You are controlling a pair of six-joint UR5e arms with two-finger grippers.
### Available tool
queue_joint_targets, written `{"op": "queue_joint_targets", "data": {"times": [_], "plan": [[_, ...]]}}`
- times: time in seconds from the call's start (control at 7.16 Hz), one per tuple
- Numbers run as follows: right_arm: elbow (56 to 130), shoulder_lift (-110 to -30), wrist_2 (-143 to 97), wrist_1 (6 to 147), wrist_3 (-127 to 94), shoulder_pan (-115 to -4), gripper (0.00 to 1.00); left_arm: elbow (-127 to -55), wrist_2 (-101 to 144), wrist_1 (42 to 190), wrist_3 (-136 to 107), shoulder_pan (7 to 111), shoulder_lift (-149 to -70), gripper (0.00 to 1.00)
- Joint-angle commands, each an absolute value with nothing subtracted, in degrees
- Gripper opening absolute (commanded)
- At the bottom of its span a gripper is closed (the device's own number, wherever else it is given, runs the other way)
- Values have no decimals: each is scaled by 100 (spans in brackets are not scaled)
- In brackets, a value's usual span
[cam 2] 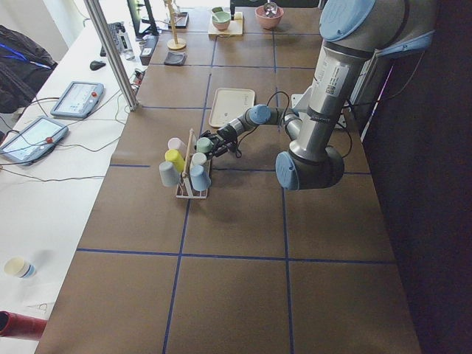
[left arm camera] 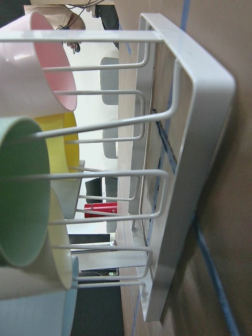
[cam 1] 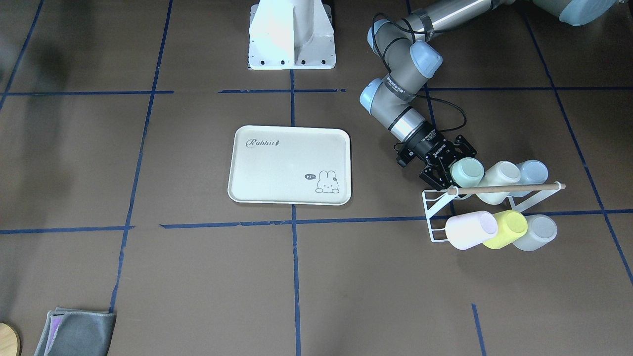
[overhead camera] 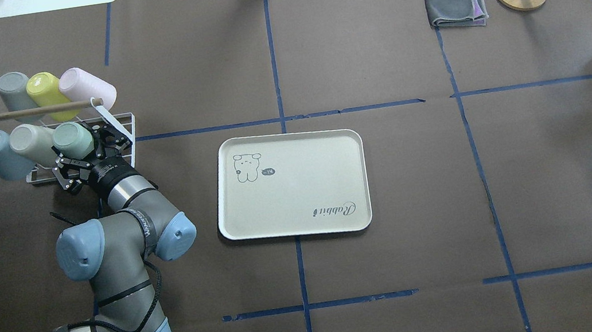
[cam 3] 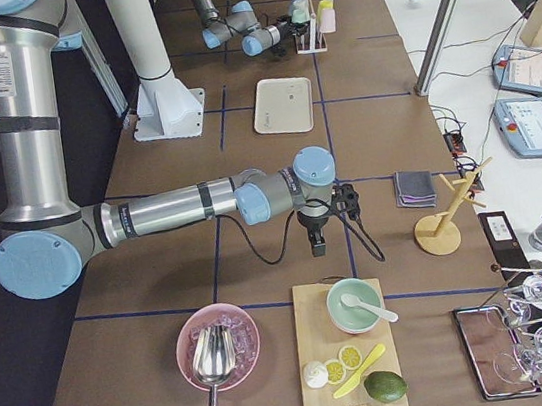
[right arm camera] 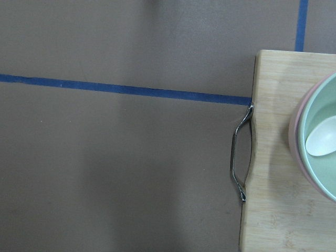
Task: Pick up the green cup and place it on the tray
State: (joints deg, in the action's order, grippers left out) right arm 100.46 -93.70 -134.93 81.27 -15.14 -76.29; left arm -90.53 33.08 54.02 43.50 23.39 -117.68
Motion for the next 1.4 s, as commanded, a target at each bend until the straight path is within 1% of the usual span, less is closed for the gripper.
{"op": "queue_joint_targets", "data": {"times": [0.0,0.28,0.84,1.26], "plan": [[10055,-9369,-13500,8130,-1521,-7629,100,-9218,3296,5187,4351,2364,-11769,57],[10055,-9378,-13509,8121,-1521,-7638,100,-9570,3305,4993,4508,2373,-11751,56],[10046,-9387,-13500,8130,-1521,-7638,100,-9711,3296,4983,4526,2382,-11751,57],[10046,-9396,-13500,8121,-1512,-7655,100,-10316,3278,4677,4684,2408,-11707,57]]}}
